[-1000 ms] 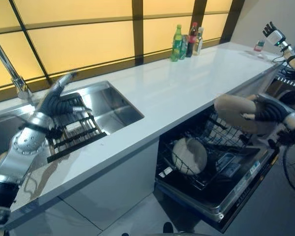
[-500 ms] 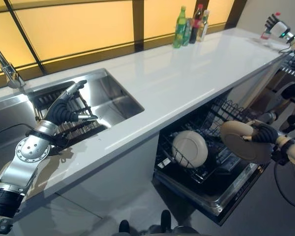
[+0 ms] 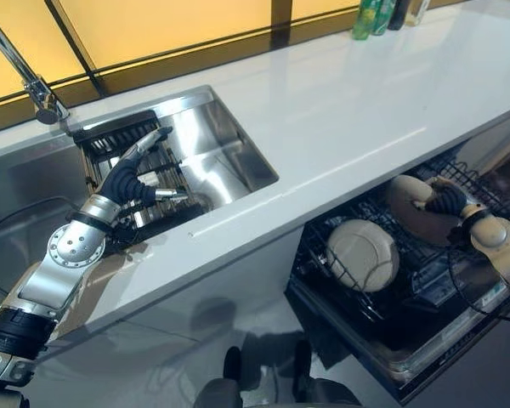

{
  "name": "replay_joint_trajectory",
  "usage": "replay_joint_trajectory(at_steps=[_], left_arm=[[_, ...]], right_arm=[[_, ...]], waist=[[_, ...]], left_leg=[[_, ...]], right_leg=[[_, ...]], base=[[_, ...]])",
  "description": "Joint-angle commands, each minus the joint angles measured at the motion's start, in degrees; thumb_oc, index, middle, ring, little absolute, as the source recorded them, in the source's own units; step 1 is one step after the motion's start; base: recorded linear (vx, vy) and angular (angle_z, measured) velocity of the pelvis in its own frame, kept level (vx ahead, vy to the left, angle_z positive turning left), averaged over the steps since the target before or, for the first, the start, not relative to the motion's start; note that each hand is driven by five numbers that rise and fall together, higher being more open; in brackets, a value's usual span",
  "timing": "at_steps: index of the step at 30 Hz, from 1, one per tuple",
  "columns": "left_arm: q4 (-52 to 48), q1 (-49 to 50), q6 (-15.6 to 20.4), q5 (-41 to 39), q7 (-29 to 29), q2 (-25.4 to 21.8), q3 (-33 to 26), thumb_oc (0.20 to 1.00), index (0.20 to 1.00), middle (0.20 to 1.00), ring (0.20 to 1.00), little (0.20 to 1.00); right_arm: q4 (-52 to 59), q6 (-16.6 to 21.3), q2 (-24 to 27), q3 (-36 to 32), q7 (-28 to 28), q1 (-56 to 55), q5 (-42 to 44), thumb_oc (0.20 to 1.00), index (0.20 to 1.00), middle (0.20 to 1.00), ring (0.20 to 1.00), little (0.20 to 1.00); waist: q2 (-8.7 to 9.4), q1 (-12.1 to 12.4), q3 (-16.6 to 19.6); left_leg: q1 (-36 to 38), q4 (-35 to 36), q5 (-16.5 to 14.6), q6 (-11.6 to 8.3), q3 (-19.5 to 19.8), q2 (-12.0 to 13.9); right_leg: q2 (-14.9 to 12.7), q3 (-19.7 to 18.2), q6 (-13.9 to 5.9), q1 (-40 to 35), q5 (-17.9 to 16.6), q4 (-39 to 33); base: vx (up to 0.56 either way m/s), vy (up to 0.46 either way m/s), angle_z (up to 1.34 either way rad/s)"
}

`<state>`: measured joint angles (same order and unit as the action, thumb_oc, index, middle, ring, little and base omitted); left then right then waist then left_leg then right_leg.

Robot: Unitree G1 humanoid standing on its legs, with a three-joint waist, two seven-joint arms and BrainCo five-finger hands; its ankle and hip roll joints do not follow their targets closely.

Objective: Pick up plates and place into dishwasher.

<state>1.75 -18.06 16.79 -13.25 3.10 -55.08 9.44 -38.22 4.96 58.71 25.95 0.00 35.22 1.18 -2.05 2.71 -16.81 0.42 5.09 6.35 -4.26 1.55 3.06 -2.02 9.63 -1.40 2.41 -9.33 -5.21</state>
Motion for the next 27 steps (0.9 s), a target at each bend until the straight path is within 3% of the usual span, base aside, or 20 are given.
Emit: replay_joint_trajectory(at_steps=[1,8,16,25,26,27], left_arm=[[-0.8,-6.6,3.1,-2.8,2.6,-2.3,1.5,1.0,1.0,1.0,1.0,1.0],[-0.8,-9.5,4.3,-3.6,3.9,-3.5,2.6,1.0,1.0,1.0,1.0,1.0],[-1.8,-12.0,3.8,-4.6,4.7,-3.5,2.8,1.0,1.0,1.0,1.0,1.0],[-3.2,-13.2,2.6,-6.2,3.8,-1.6,4.0,1.0,1.0,1.0,1.0,1.0],[-3.2,-13.3,2.6,-6.1,3.8,-1.4,4.1,1.0,1.0,1.0,1.0,1.0],[-3.4,-13.7,2.6,-6.2,4.0,-1.3,4.4,1.0,1.0,1.0,1.0,1.0]], right_arm=[[-3.2,0.6,1.0,3.4,-3.6,11.3,1.6,0.2,0.2,0.2,0.2,0.2],[-12.3,-1.6,0.4,8.2,-3.3,17.8,0.1,0.2,0.2,0.2,0.2,0.2],[-21.4,-2.9,-1.9,6.6,-3.6,20.2,1.8,0.2,0.2,0.2,0.2,0.2],[-23.8,-4.1,-5.5,5.6,-2.1,19.3,3.0,0.2,0.2,0.2,0.2,0.2],[-24.3,-4.0,-5.8,5.6,-2.5,19.3,2.8,0.294,0.294,0.294,0.294,0.294],[-24.9,-3.7,-6.1,5.2,-4.2,19.1,2.8,1.0,1.0,1.0,1.0,1.0]], waist=[[0.87,1.0,-2.1],[-0.42,1.4,-4.4],[-1.92,1.5,-7.2],[-2.87,1.4,-8.6],[-2.92,1.4,-8.5],[-3.01,1.3,-8.4]], left_leg=[[-1.8,-0.1,-2.8,2.0,-0.6,-3.1],[-4.3,-0.1,-1.9,1.66,-0.5,-3.3],[-6.2,-0.1,-1.3,1.5,-1.1,-3.6],[-6.7,-0.1,-1.1,1.48,-1.9,-4.0],[-6.6,-0.1,-1.1,1.48,-2.0,-4.0],[-6.3,-0.1,-1.1,1.44,-2.2,-4.0]], right_leg=[[-2.0,-0.5,-3.32,-1.7,3.8,0.2],[-2.3,-0.1,-3.13,0.9,3.0,0.3],[-2.5,0.0,-3.04,3.5,2.4,0.9],[-2.8,0.6,-3.0,4.3,1.8,1.1],[-2.8,0.7,-3.0,4.3,1.8,1.1],[-2.8,0.8,-2.97,4.1,1.8,1.1]], base=[[-0.08,-0.033,0.15],[-0.06,-0.032,0.02],[-0.05,-0.017,0.01],[-0.03,-0.003,-0.01],[0.0,0.038,0.0],[0.0,0.034,-0.01]])
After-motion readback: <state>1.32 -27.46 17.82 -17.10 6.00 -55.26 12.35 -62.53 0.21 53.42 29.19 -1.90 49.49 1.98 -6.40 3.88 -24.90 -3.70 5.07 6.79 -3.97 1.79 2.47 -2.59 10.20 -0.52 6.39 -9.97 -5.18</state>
